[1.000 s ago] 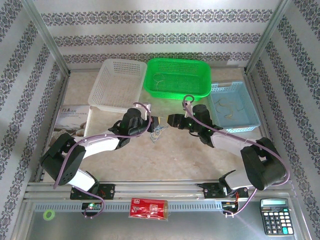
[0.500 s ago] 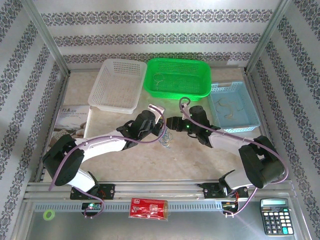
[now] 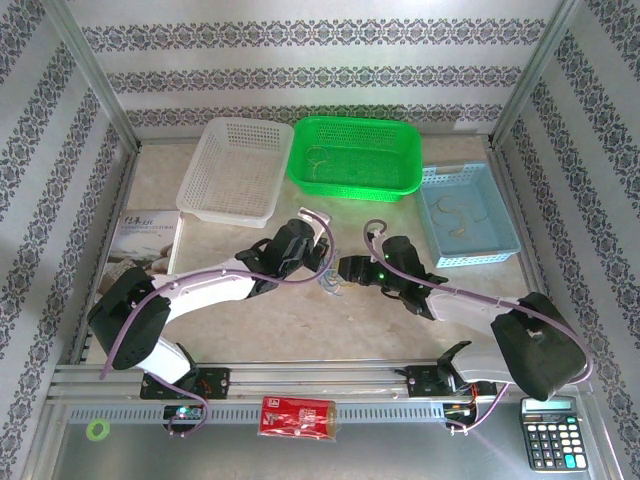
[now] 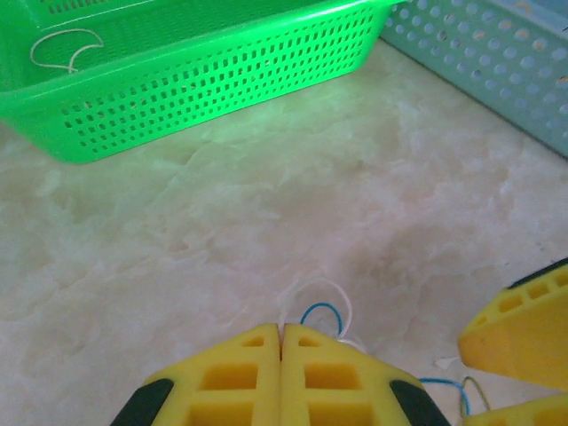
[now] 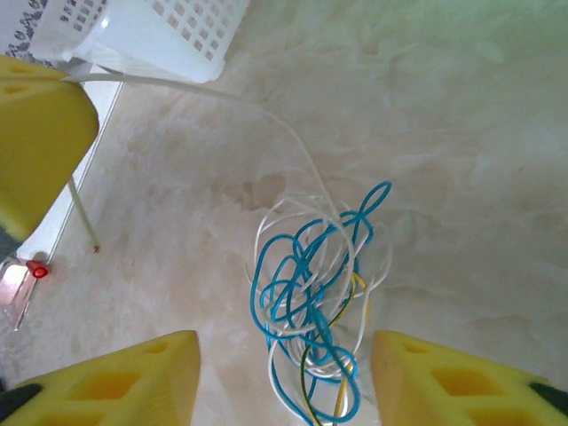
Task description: Untangle the cables
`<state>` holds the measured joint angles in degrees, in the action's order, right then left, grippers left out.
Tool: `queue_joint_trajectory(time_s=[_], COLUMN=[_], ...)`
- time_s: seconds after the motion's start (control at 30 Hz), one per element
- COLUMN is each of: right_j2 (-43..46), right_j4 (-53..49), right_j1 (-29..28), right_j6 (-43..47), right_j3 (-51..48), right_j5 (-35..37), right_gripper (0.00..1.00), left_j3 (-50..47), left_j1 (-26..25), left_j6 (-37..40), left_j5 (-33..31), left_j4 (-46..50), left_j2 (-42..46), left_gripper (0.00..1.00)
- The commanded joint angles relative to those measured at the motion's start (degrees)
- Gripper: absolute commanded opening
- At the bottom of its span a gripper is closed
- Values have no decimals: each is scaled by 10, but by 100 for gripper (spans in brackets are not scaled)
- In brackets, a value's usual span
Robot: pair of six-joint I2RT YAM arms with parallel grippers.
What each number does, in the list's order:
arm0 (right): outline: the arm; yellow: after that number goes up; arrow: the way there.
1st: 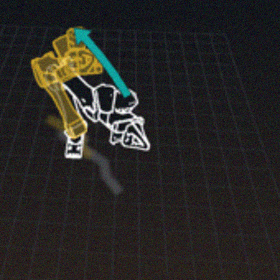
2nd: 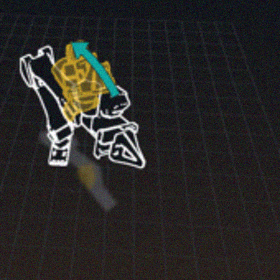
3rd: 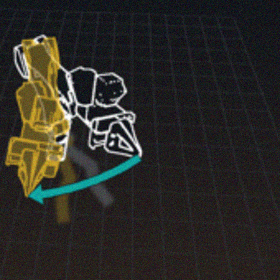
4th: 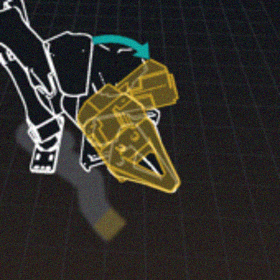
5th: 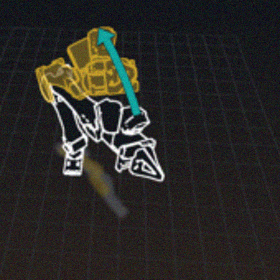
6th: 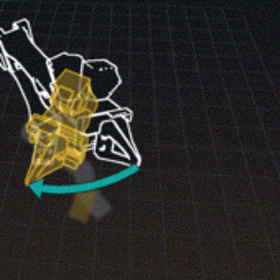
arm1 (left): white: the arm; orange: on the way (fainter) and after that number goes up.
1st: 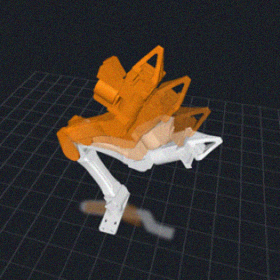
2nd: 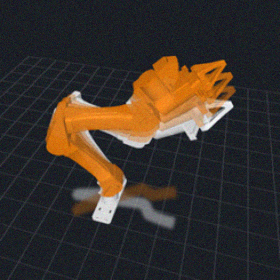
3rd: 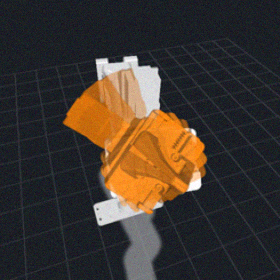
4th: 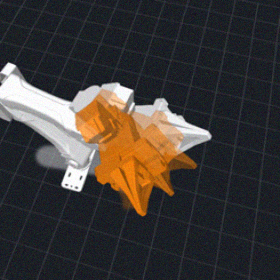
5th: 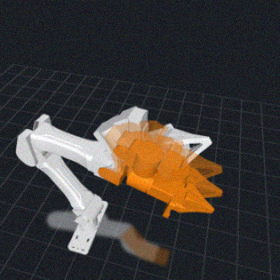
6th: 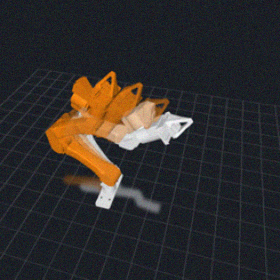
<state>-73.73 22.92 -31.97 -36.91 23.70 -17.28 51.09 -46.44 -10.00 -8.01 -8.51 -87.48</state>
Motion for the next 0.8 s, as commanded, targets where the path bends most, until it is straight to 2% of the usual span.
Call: queue_joint_trajectory(time_s=[0.0, 0.2, 0.33, 0.53, 0.77], right_j2=[8, -38, -76, -136, -174], right_j4=[3, 6, 27, 61, 113], right_j1=[6, 7, 7, 9, 12], right_j6=[7, 20, 21, 10, -11], right_j3=[7, 45, 69, 89, 57], right_j5=[21, 47, 67, 85, 95], right_gripper=[58, 65, 65, 62, 56], left_j3=[35, 72, 96, 124, 168], left_j1=[-6, -6, -6, -6, -5], left_j6=[-24, -57, -72, -97, -116], left_j5=[25, 65, 103, 129, 132], left_j4=[25, 49, 64, 82, 96], left_j2=[20, 42, 57, 75, 102], left_gripper=[0, 0, 0, 0, 0])
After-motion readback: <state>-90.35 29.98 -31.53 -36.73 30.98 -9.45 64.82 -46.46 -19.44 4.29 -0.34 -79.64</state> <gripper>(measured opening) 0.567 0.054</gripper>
